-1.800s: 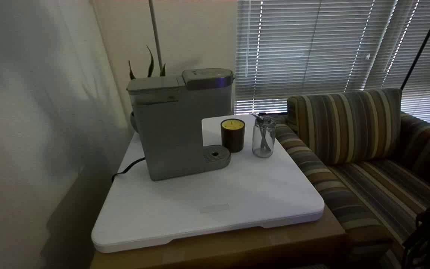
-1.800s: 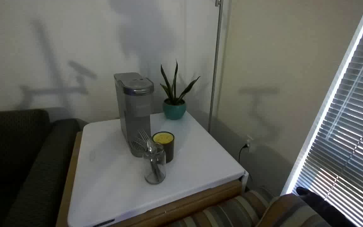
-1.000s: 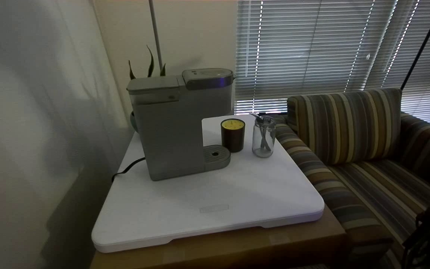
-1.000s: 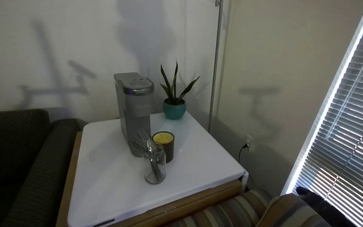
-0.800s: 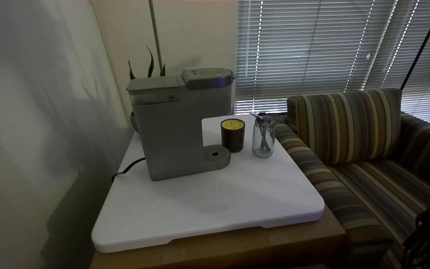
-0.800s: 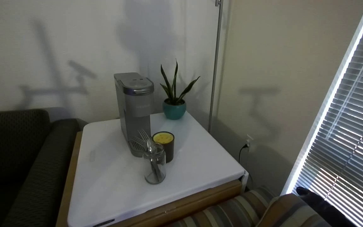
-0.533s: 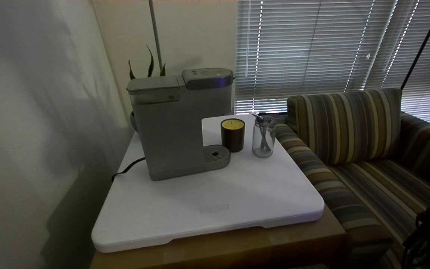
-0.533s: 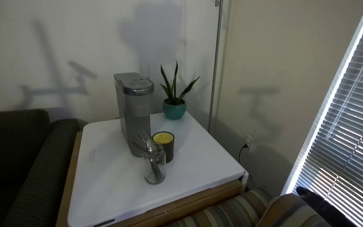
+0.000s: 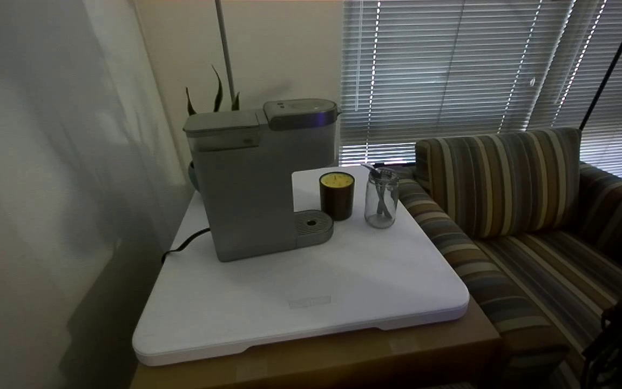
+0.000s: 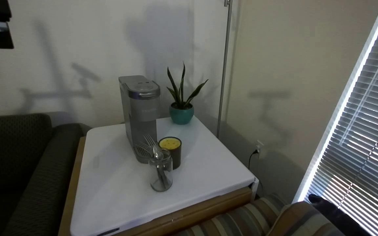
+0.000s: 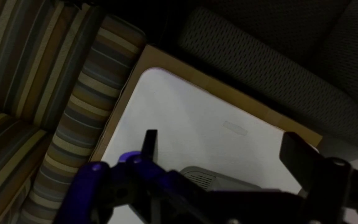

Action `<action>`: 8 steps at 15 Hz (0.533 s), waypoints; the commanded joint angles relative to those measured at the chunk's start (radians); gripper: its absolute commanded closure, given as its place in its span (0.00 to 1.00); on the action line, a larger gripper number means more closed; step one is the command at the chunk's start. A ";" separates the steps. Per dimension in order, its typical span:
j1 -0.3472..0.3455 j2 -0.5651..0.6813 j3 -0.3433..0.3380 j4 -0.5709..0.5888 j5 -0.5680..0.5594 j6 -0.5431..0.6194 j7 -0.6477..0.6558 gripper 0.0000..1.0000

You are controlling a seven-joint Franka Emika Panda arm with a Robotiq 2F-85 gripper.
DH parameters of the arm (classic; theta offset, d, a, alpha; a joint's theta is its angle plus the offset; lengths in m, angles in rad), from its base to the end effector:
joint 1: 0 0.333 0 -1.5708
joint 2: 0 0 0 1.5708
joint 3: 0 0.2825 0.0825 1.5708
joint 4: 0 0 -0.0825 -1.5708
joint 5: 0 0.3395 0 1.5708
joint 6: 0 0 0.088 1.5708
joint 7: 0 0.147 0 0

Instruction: Open the water reservoir lid on the Keurig machine

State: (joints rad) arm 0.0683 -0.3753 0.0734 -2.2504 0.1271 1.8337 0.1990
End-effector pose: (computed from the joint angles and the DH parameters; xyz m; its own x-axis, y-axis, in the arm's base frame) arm 0.3978 0.0732 0.4526 0.9935 -0.0957 -0.0612 -0.1007 -0.9914 -0.0838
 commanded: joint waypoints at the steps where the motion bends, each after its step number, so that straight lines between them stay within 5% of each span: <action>1: -0.012 0.004 0.007 -0.002 -0.004 0.003 0.007 0.00; 8: -0.056 0.051 -0.032 -0.012 -0.069 0.092 -0.018 0.00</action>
State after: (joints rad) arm 0.0413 -0.3646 0.0601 -2.2609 0.0815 1.8777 0.2109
